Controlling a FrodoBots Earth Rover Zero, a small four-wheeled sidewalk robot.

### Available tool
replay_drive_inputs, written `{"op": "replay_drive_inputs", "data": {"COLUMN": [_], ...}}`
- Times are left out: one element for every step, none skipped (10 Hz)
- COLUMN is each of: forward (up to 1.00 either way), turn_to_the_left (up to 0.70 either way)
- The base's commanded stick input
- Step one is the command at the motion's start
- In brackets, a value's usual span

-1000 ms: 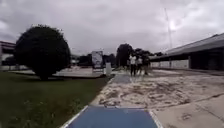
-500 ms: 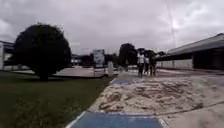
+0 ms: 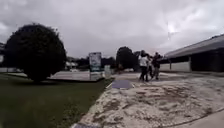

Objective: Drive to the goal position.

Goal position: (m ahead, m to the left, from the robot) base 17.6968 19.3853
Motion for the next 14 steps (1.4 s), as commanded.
{"op": "replay_drive_inputs", "data": {"forward": [0.5,0.5,0.5,0.5,0.5,0.5,0.5,0.5,0.5,0.5,0.5,0.5,0.5,0.5], "turn_to_the_left": [0.0,0.0,0.0,0.0,0.0,0.0,0.0,0.0,0.0,0.0,0.0,0.0,0.0,0.0]}}
